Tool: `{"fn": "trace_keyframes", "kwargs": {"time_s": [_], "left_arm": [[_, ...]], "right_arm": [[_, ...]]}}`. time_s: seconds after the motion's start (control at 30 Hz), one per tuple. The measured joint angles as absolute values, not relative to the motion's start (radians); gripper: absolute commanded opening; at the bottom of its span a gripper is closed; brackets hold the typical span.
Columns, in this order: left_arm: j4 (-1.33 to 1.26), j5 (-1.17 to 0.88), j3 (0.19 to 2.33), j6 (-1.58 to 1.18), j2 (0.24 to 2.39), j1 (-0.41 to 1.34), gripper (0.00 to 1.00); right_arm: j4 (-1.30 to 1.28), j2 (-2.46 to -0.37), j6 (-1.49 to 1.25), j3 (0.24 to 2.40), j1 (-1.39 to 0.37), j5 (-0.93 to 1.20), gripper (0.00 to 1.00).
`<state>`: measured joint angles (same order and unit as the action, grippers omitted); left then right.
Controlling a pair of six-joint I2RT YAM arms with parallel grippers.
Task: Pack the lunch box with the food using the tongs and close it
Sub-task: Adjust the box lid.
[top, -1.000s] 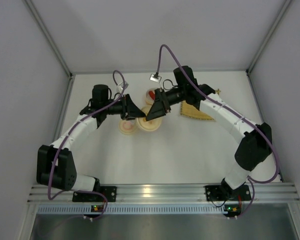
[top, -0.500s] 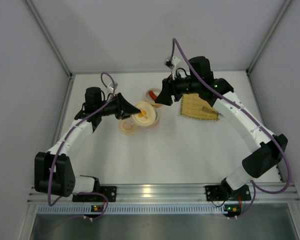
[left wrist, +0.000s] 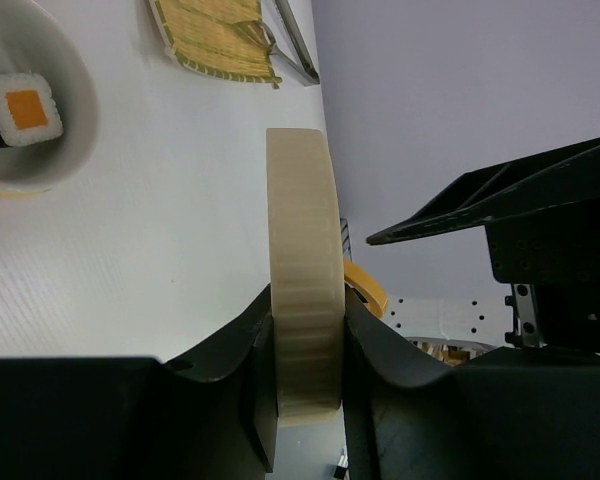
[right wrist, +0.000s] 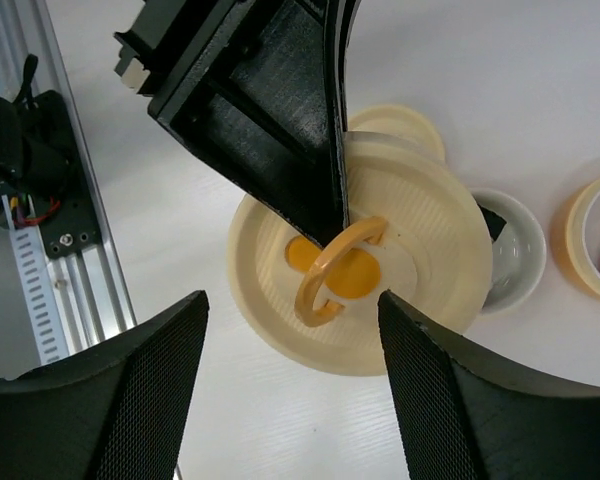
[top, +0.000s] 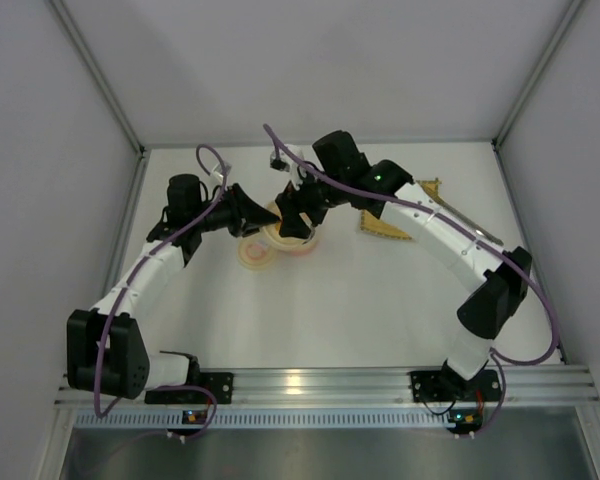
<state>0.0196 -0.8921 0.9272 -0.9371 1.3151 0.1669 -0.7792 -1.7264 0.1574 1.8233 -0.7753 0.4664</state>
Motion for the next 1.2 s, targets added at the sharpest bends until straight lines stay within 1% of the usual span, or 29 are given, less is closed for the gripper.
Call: {"fn": "trace_keyframes", "kwargs": {"time_s": [0.2,0.23,0.27,0.37,0.4,0.47,0.83,1.03,1.2], "left_arm": [[0.001,-0.900,0.927,-0.944,1.315,0.167,0.00],[-0.002,-0.901,0.927,-0.945,1.315,0.167,0.00],[-0.004,-0.902,0.926,-0.947,1.315,0.167,0.00],[-0.008,-0.906,0.921,-0.950,1.309,0.167,0.00],[-0.008,-0.908,0.921,-0.951,1.308,0.167,0.00],[-0.009,-0.908,0.920,-0.952,1.304,0.167,0.00],[-0.034,-0.908,0.902,-0.953,1.293,0.167,0.00],[-0.040,-0.916,0.899,-0.960,1.293,0.167,0.00],[-0.081,-0.926,0.880,-0.994,1.293,0.167,0.00]], "right_arm": [[-0.812,-1.775,0.193,1.841,-0.794,0.406,0.65],[-0.813,-1.778,0.198,1.841,-0.794,0.399,0.64],[-0.814,-1.781,0.202,1.841,-0.794,0.392,0.58],[-0.812,-1.783,0.214,1.841,-0.794,0.370,0.47],[-0.811,-1.783,0.218,1.841,-0.794,0.364,0.45],[-0.808,-1.783,0.218,1.841,-0.794,0.358,0.41],[-0.799,-1.783,0.216,1.841,-0.794,0.360,0.29],[-0.794,-1.783,0.216,1.841,-0.794,0.356,0.19],[-0.791,-1.783,0.206,1.841,-0.794,0.352,0.07]]}}
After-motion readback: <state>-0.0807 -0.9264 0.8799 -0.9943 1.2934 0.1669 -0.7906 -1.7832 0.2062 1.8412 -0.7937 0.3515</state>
